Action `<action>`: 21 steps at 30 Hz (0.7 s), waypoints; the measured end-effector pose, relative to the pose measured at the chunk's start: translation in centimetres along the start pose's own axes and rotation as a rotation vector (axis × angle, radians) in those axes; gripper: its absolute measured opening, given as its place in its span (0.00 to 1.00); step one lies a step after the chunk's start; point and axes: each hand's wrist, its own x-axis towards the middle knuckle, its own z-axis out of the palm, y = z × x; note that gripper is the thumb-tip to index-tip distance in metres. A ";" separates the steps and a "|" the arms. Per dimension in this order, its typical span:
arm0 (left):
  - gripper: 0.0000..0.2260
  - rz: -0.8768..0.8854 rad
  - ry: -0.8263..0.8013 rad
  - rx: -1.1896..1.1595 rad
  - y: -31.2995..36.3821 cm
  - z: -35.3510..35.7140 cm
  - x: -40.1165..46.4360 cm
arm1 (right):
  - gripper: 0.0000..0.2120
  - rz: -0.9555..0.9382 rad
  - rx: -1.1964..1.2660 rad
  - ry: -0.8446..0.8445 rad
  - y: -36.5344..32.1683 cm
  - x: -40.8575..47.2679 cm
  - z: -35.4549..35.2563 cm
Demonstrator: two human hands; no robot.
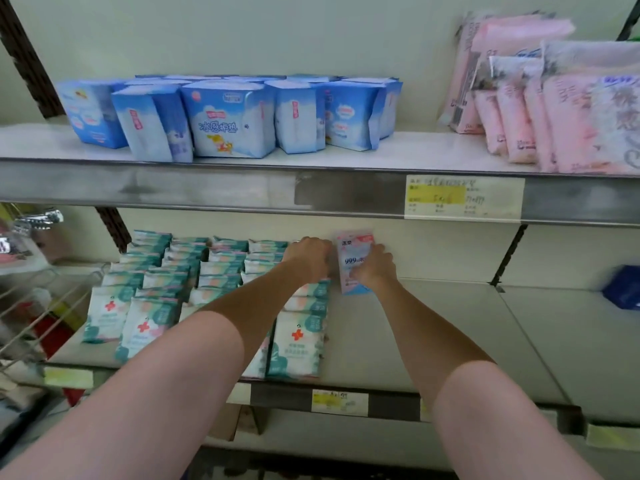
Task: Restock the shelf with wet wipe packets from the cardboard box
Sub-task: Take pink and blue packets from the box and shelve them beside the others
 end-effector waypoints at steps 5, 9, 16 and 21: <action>0.10 -0.004 0.019 0.002 0.0 0.5 -0.2 | 0.33 -0.003 -0.011 0.010 1.2 0.0 0.9; 0.09 -0.023 0.031 -0.007 0.0 0.5 -0.6 | 0.31 -0.016 -0.007 -0.004 0.9 0.2 0.9; 0.11 -0.020 0.027 -0.016 0.2 0.0 -1.3 | 0.18 0.015 -0.007 -0.002 0.6 -0.3 0.2; 0.11 -0.009 0.033 -0.017 0.0 -0.1 -1.8 | 0.15 0.019 0.019 -0.018 0.1 -0.7 0.4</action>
